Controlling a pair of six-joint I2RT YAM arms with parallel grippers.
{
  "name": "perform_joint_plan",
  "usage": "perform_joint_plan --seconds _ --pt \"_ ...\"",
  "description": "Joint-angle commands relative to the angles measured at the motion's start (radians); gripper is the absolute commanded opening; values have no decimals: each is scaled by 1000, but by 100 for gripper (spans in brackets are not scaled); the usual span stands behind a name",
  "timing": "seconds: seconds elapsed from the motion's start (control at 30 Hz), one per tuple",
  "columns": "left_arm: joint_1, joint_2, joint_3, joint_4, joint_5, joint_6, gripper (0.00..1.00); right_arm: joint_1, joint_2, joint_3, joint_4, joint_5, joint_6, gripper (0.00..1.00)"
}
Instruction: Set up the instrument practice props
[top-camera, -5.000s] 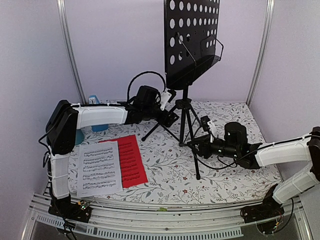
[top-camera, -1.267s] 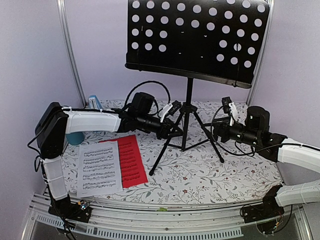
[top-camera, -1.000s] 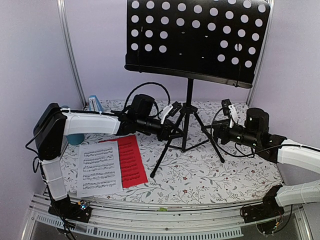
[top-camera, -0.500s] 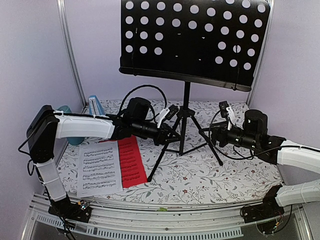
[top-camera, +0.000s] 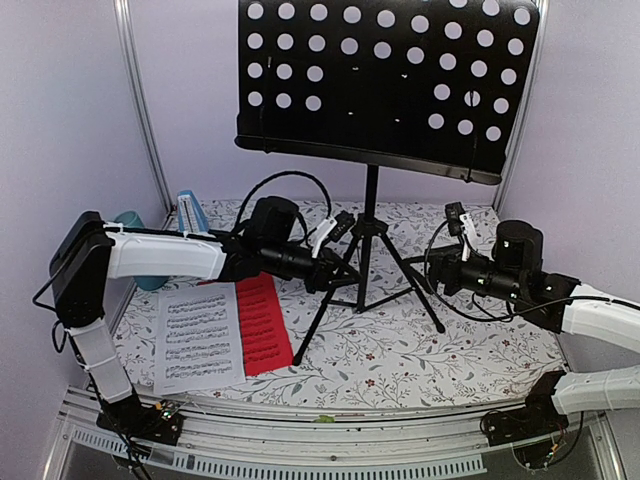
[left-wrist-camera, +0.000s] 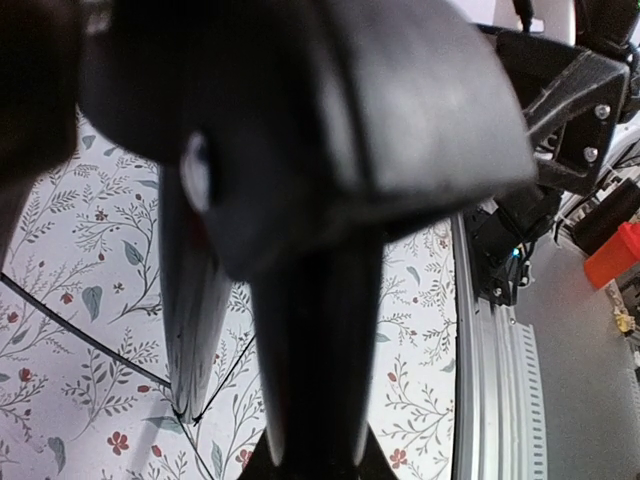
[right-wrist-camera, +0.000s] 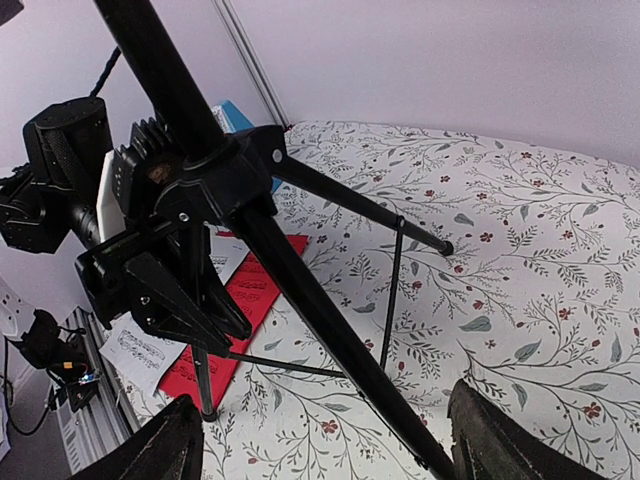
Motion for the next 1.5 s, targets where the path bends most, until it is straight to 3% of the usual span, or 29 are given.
perform_joint_plan --seconds 0.0,0.57,0.6,0.63,0.67,0.8,0.9,1.0,1.07,1.1,1.3,1.47 --pt "-23 -32 -31 -48 19 -70 0 7 -29 -27 -24 -16 13 86" --pt "-37 -72 -105 -75 1 -73 0 17 7 -3 -4 -16 21 86" --pt "-39 -84 -119 -79 -22 -72 2 18 10 0 -7 -12 27 86" --pt "-38 -96 -132 -78 -36 -74 17 18 14 1 -10 -4 33 86" --pt "-39 -106 -145 -76 -42 -75 25 18 16 1 -11 3 39 86" --pt "-41 -150 -177 -59 -60 -92 46 18 21 15 -35 9 73 86" --pt "-41 -187 -193 -49 -75 -111 60 19 2 22 -51 8 108 86" --pt "-44 -231 -214 -23 -100 -149 63 19 -40 8 -64 16 142 90" --pt "-46 -268 -242 -9 -150 -188 65 19 -81 -14 -69 29 156 93" --pt "-47 -293 -263 -2 -168 -208 66 19 -104 -19 -86 32 164 99" --pt "-57 -498 -414 -69 -493 -436 70 17 -235 -32 -175 37 194 99" --pt "-51 -600 -375 -452 -810 -607 71 13 -278 -83 -127 -77 224 99"
